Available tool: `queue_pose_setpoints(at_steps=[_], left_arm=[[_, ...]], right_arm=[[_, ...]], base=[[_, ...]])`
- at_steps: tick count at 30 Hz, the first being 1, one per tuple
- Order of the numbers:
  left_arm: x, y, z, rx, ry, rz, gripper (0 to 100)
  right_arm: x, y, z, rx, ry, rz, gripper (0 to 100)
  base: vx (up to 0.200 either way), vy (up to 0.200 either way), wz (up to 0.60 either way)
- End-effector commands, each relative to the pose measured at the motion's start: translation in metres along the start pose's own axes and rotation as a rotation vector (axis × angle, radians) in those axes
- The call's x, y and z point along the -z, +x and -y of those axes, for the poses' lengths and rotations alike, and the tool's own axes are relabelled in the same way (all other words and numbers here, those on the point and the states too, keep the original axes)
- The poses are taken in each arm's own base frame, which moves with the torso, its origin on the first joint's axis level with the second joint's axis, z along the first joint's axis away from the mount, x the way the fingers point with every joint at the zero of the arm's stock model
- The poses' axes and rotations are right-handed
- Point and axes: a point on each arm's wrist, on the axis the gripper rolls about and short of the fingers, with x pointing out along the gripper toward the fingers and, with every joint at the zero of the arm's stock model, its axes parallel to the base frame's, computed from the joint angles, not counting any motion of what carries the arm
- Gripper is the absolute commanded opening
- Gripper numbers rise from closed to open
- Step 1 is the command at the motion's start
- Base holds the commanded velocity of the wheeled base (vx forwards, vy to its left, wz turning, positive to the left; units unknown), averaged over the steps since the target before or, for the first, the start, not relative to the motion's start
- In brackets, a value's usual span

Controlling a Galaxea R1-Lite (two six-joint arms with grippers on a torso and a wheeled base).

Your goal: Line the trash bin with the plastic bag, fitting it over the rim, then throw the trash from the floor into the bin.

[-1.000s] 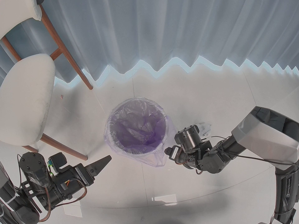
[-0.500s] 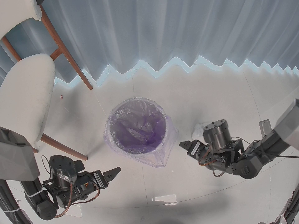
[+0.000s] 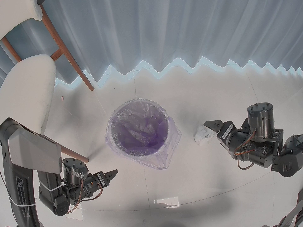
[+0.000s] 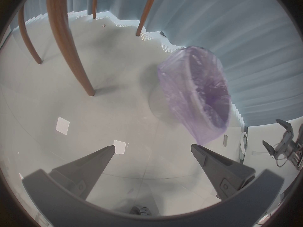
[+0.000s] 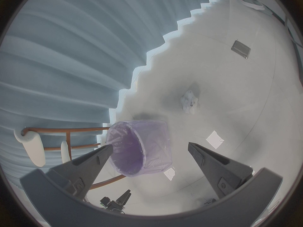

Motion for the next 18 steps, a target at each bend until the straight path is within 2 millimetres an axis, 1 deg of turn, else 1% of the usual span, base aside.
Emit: queue_pose_setpoints(at_steps=[1, 6, 11, 15, 18], left_arm=[[0.0, 0.014, -0.011, -0.035, -0.018, -0.001, 100], [-0.009, 0.025, -0.005, 0.003, -0.025, 0.044, 100], [-0.018, 0.04, 0.001, 0.041, -0.084, 0.095, 100], [-0.021, 0.042, 0.004, 0.058, -0.151, 0.104, 100], [-0.021, 0.042, 0.004, 0.059, -0.162, 0.104, 100]], right_arm=[[-0.006, -0.013, 0.001, -0.021, 0.012, 0.023, 100], [-0.006, -0.013, 0.0, -0.026, 0.012, 0.024, 100], [-0.006, -0.013, 0.0, -0.025, 0.01, 0.023, 100], [-0.006, -0.013, 0.002, -0.02, 0.013, 0.022, 100], [-0.004, -0.014, 0.005, -0.013, 0.01, 0.016, 100]], base=[[0.0, 0.0, 0.0], [0.0, 0.0, 0.0], [0.0, 0.0, 0.0], [0.0, 0.0, 0.0], [0.0, 0.0, 0.0]])
